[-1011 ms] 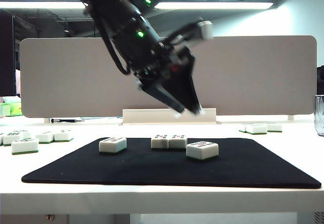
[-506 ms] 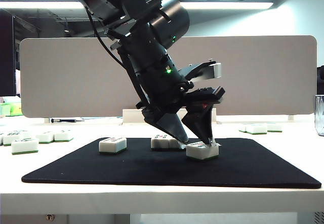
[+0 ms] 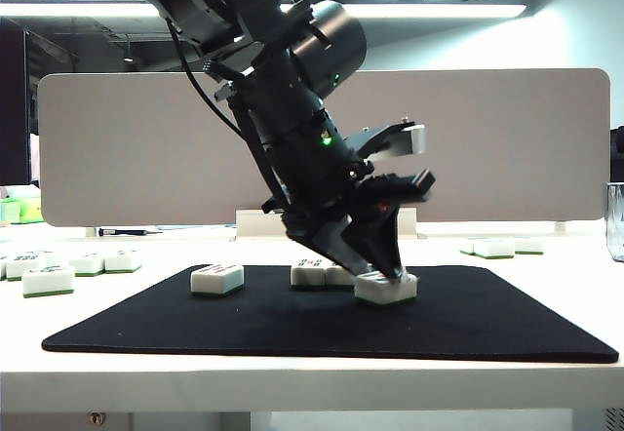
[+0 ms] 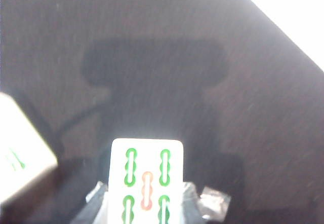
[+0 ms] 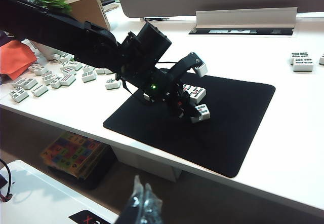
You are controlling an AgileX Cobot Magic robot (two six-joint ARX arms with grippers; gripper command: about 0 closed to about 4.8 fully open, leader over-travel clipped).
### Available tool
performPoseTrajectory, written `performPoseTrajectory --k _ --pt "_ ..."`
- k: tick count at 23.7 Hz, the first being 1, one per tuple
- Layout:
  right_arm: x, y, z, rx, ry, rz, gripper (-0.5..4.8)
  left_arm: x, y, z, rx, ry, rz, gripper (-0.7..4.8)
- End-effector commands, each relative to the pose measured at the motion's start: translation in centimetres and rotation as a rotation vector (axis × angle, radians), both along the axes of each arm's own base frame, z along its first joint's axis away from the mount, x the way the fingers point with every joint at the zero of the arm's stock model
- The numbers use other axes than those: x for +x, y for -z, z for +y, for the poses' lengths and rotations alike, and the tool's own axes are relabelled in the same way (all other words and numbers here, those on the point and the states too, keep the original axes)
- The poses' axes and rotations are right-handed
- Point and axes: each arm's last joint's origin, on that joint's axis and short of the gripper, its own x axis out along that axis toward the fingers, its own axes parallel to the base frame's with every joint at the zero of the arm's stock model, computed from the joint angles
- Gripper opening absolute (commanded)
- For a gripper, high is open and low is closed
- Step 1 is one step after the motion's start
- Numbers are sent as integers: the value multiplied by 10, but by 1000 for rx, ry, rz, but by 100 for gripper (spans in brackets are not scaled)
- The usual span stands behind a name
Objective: Arrange four mahjong tiles into a neat stack, creating two layers of paired tiles.
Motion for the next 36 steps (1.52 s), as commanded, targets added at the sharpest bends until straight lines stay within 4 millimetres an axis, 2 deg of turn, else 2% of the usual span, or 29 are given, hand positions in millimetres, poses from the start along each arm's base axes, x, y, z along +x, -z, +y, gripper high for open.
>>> performPoseTrajectory --k 1,4,6,9,10,14,18,22,25,30,36 --pt "-3 0 0 -1 1 -28 -1 -1 0 -1 7 3 -2 79" --pt "-3 0 0 -1 1 -28 -1 -1 -1 -1 4 3 -3 80" --pt "-3 0 0 -1 1 -28 -1 -1 -1 -1 5 3 -3 104" --pt "-3 0 0 -1 1 -28 -1 -2 -1 -3 -17 -31 19 278" --pt "-3 0 0 -1 1 -28 -1 -2 -1 -3 -28 -41 26 294" --pt "-3 0 0 -1 1 -28 -1 -3 -4 -8 -66 -63 12 295" --pt "-3 0 0 -1 1 -28 -1 0 -15 -14 -95 -105 -23 286" --pt "-3 0 0 -1 1 -30 -1 -2 -24 -21 -181 -156 68 286" --pt "-3 0 0 -2 2 -31 -1 -13 -20 -27 -161 -184 122 286" --pt "-3 0 -1 -7 26 -33 -1 -25 -13 -36 -97 -204 91 286" --pt "-3 0 -1 -7 26 -33 -1 -23 9 -41 -73 -262 137 286"
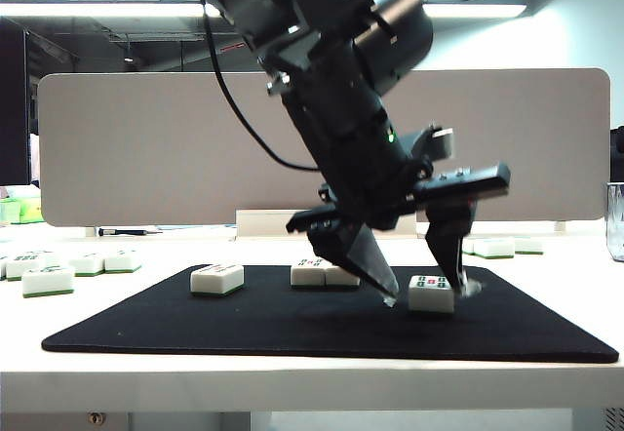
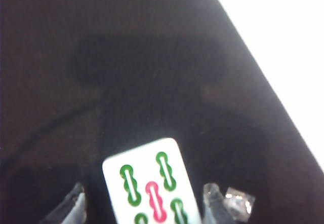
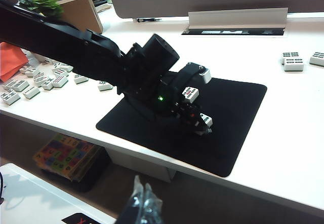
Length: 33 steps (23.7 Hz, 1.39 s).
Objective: Arrange four mahjong tiles into a neat stack, creating two layers of paired tiles.
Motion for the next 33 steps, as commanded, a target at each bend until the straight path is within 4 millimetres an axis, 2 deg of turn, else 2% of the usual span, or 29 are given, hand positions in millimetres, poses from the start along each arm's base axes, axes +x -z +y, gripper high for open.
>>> performPoseTrajectory --k 1,2,5,10,12,15,18,24,33 --pt "-3 0 0 -1 0 -33 -1 0 6 -4 -8 -19 8 279" --pt "-3 0 0 -1 0 -33 -1 0 7 -5 -6 -19 4 267" --pt "-3 0 0 -1 0 -32 -1 -3 9 -7 6 -21 -7 177" --pt "-3 0 0 -1 0 -33 -1 -3 3 -10 -2 -12 -17 177" --pt "-3 0 0 -1 0 -32 -1 0 -11 -12 -6 -14 -22 177" --pt "-3 0 0 -1 0 -32 -1 15 -42 -13 17 -87 -86 177" --pt "-3 0 0 -1 1 -32 -1 30 -55 -4 22 -143 -105 177" --pt "-3 0 0 -1 1 -33 -1 60 -52 33 25 -335 0 177" --pt "-3 0 0 -1 1 -33 -1 62 -45 33 34 -332 20 177"
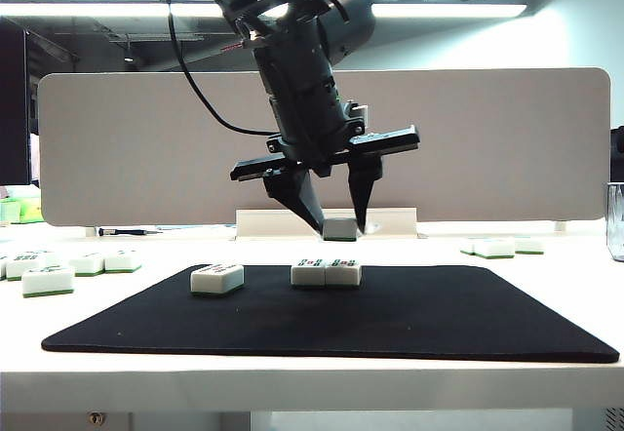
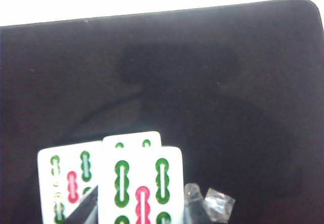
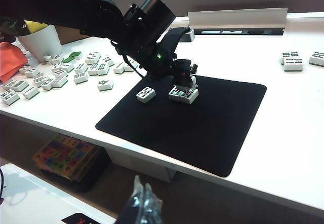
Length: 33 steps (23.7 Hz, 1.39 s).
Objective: Arrange four mahjong tiles into a neat stack, creating two layers of paired tiles.
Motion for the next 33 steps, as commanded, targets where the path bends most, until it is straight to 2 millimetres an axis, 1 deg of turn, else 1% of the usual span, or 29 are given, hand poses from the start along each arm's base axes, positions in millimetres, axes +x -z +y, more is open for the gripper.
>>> performPoseTrajectory --k 1,9,20,22,23,24,33 --pt "-3 0 0 -1 1 -32 -1 1 3 -1 -2 0 5 177" --pt "-3 0 0 -1 1 -32 -1 6 7 -1 -8 -7 -1 178" --pt "-3 0 0 -1 1 -32 -1 6 11 -2 -19 9 19 184" --pt "-3 0 0 -1 1 -32 -1 6 13 -3 -14 8 23 205" --pt "-3 0 0 -1 1 -31 -1 6 14 -3 -13 8 25 260" --pt "-3 0 0 -1 1 -31 -1 7 14 -3 -12 8 25 282" --pt "-3 0 0 -1 0 -31 -1 8 14 -2 2 28 10 282"
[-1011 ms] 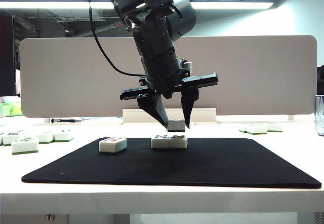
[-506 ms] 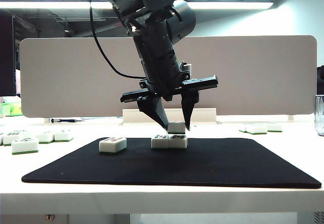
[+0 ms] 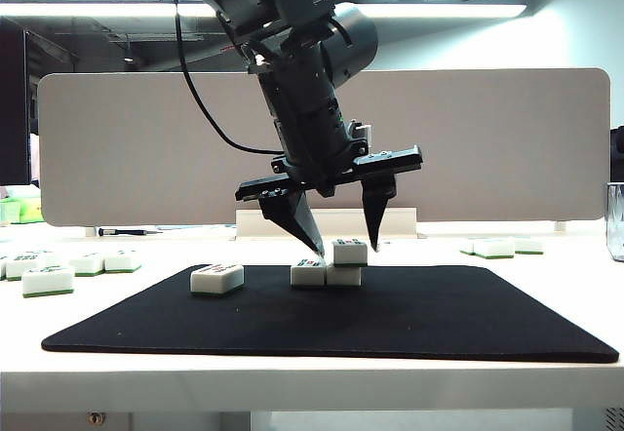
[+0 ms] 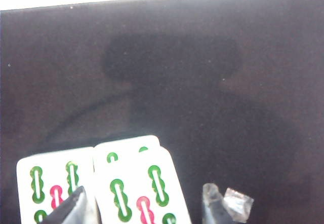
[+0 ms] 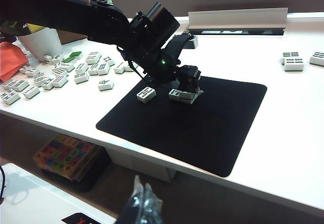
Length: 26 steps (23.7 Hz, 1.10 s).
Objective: Arrange four mahjong tiles into a neat stack, creating two layers of paired tiles.
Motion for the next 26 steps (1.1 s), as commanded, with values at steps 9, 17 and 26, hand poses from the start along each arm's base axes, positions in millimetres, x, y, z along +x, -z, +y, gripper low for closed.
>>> performPoseTrajectory --k 9,17,26 --pt "-3 0 0 -1 0 -32 -1 0 -1 2 49 55 -8 278" --pt "-3 0 0 -1 0 -32 -1 1 -2 4 100 63 -45 278" --pt "-3 0 0 -1 0 -31 -1 6 -44 -3 69 97 -63 283"
